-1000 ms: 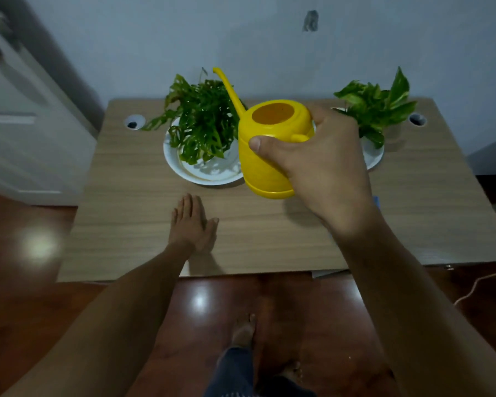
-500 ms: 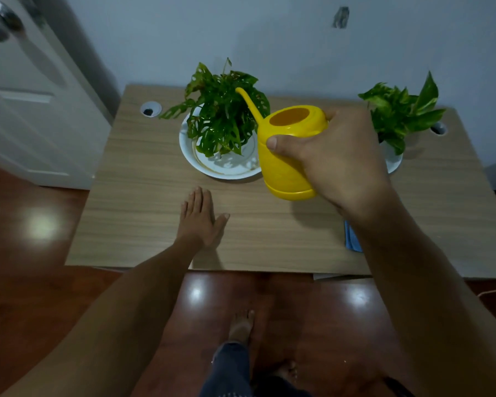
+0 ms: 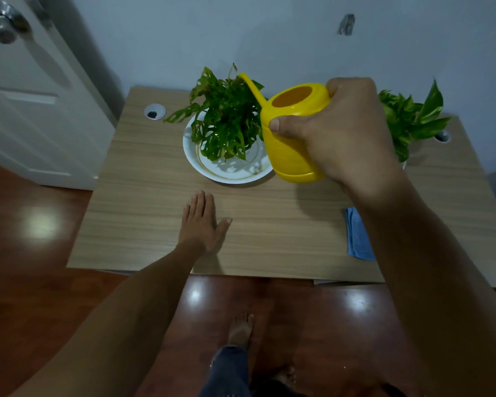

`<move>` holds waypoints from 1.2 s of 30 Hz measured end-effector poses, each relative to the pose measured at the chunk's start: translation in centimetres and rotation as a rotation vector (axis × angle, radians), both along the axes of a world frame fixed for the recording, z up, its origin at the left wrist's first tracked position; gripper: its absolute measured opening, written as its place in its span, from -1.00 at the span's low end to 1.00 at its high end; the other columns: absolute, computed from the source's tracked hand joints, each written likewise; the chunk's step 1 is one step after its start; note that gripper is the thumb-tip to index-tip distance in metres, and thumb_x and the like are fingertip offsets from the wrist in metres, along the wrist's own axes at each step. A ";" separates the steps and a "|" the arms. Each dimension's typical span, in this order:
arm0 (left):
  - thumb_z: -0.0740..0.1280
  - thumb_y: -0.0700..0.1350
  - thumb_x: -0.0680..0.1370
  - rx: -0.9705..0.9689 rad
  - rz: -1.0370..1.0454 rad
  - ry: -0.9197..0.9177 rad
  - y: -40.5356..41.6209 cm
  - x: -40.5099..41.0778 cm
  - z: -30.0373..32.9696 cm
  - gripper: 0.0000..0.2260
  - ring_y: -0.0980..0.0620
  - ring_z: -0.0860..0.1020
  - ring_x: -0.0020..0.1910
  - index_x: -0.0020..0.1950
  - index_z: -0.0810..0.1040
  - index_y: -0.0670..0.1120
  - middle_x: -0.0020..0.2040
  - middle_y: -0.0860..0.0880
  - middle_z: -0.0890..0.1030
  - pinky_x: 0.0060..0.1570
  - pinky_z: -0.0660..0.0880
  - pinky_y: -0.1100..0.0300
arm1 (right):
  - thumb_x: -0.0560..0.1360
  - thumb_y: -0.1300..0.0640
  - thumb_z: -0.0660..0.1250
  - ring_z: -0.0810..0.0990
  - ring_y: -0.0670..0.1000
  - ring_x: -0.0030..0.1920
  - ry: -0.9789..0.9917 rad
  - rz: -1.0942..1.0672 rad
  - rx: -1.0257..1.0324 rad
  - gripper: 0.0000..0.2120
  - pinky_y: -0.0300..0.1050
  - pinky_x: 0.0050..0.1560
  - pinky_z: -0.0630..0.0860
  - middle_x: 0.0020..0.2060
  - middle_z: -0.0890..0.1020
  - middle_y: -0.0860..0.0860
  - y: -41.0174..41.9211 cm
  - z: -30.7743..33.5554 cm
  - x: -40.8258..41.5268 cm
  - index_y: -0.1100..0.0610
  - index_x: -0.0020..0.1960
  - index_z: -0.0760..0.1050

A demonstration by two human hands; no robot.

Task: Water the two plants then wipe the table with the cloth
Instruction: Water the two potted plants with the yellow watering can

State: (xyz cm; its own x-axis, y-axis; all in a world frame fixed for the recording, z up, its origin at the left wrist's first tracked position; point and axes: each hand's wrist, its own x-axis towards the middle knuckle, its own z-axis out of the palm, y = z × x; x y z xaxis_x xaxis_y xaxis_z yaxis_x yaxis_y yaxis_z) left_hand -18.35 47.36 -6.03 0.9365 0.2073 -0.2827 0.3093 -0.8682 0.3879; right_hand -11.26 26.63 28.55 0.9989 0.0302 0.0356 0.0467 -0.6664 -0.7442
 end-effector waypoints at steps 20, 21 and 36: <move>0.05 0.36 0.64 -0.004 0.011 0.005 -0.2 -0.1 0.7 -0.18 -0.07 -0.23 0.68 0.70 -0.14 -0.10 0.70 -0.13 -0.18 0.62 -0.25 -0.04 | 0.23 -0.23 0.64 0.47 -0.02 -0.28 0.052 0.013 -0.092 -0.38 -0.15 -0.39 0.23 -0.14 0.58 0.06 -2.1 0.6 -0.7 0.16 0.06 0.54; 0.05 0.37 0.63 -0.004 0.013 0.006 -0.2 -0.1 0.7 -0.18 -0.07 -0.23 0.68 0.70 -0.14 -0.10 0.70 -0.13 -0.18 0.62 -0.25 -0.04 | 0.24 -0.23 0.63 0.47 -0.01 -0.27 0.048 0.010 -0.105 -0.38 -0.15 -0.39 0.22 -0.13 0.57 0.07 -2.3 0.6 -0.7 0.16 0.06 0.54; 0.05 0.36 0.63 -0.006 0.001 0.013 -0.1 -0.2 1.2 -0.18 -0.07 -0.23 0.68 0.70 -0.14 -0.10 0.70 -0.12 -0.18 0.63 -0.23 -0.06 | 0.25 -0.25 0.60 0.56 0.09 -0.01 -0.043 0.032 -0.056 -0.45 -0.11 -0.18 0.32 -0.06 0.58 0.07 -0.2 0.3 -0.5 0.07 0.00 0.47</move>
